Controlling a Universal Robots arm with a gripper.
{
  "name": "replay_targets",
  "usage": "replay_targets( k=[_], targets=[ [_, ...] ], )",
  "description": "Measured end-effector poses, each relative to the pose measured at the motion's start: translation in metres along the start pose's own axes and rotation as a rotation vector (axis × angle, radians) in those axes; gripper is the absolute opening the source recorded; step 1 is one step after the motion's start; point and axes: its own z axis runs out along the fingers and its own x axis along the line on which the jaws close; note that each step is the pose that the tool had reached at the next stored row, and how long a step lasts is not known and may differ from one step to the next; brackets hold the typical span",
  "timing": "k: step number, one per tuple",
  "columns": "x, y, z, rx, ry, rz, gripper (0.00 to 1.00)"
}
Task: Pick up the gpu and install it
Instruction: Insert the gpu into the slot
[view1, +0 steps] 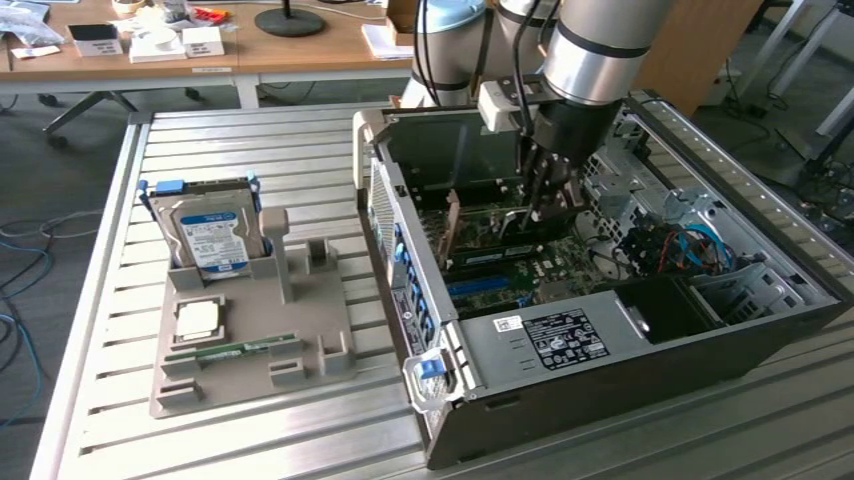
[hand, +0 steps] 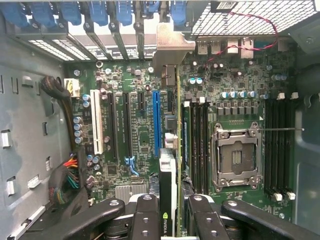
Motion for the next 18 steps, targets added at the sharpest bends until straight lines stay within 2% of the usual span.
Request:
replay_targets(
  k=[18],
  targets=[
    [0.0062,-0.0005,-0.0004,0.0000,-0.0001,0.000,0.27]
  ],
)
